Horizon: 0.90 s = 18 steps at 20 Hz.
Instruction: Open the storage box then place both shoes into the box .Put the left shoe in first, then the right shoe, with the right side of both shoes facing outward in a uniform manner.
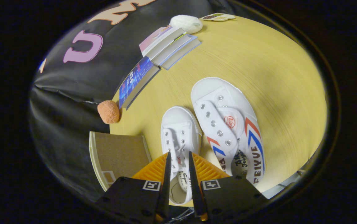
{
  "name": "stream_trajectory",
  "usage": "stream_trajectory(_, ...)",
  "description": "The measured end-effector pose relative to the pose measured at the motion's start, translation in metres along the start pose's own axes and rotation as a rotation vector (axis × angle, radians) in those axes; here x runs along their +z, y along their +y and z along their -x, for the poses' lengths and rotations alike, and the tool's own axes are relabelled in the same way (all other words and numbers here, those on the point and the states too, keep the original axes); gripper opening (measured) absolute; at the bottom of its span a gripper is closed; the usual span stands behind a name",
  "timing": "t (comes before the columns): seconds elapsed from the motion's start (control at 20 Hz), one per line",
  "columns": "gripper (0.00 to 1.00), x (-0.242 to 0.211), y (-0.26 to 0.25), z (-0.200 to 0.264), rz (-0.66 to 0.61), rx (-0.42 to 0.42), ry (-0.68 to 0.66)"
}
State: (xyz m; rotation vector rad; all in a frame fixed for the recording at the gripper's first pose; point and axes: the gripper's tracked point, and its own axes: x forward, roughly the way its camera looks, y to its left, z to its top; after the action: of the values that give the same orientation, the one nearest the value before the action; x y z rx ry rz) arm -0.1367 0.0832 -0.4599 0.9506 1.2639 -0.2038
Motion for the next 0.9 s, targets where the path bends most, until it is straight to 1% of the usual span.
stream_trajectory(0.1,0.42,-0.006,-0.006,-0.003,0.021,-0.032,0.013)
stream_trajectory(0.15,0.44,-0.009,-0.011,-0.005,0.041,-0.054,0.016)
stream_trajectory(0.3,0.47,-0.024,-0.013,-0.011,0.105,-0.073,0.048)
stream_trajectory(0.5,0.48,-0.032,-0.015,-0.030,0.135,-0.122,0.070)
stream_trajectory(0.65,0.49,-0.033,-0.011,-0.039,0.137,-0.110,0.067)
stream_trajectory(0.75,0.34,-0.035,-0.011,-0.039,0.123,-0.102,0.080)
stream_trajectory(0.85,0.20,-0.037,-0.014,-0.037,0.056,-0.092,0.080)
stream_trajectory(0.9,0.08,-0.033,-0.012,-0.034,0.026,-0.078,0.073)
